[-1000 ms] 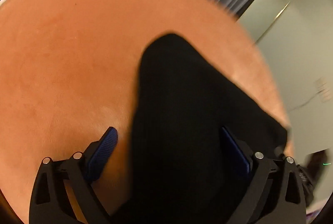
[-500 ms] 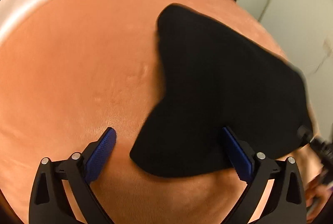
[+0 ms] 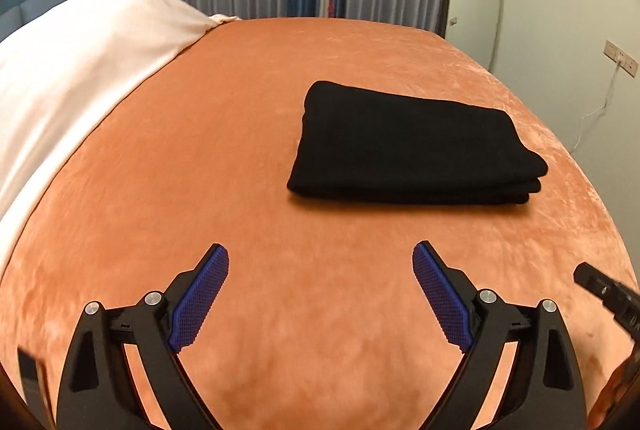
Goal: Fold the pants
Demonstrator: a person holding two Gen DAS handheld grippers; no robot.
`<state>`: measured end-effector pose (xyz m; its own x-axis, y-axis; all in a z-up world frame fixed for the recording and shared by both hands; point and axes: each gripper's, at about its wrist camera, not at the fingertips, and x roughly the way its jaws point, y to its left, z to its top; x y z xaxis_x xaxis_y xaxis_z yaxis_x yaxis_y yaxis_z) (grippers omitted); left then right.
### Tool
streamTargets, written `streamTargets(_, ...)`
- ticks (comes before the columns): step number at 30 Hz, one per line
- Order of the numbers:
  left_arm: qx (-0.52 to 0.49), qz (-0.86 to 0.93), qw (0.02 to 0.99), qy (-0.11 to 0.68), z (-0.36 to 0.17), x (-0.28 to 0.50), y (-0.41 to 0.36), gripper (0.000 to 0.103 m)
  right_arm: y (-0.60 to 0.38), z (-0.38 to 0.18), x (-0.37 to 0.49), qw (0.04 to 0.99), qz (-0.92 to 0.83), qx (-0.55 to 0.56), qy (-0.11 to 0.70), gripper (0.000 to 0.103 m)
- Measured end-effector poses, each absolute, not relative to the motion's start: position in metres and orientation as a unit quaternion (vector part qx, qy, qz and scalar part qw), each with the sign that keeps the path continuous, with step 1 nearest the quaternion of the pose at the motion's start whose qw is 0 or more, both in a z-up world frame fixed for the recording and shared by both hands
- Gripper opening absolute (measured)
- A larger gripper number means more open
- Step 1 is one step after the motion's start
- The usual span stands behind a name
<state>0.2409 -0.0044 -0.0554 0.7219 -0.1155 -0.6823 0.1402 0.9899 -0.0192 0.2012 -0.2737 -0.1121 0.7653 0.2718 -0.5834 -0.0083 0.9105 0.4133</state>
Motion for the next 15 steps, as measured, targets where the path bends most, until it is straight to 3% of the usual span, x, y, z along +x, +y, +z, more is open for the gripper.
streamTargets(15,0.088,-0.05,0.938,0.331,-0.033,0.117,-0.027,0.092,-0.249,-0.096,0.08,0.932,0.047,0.177,0.314,0.006)
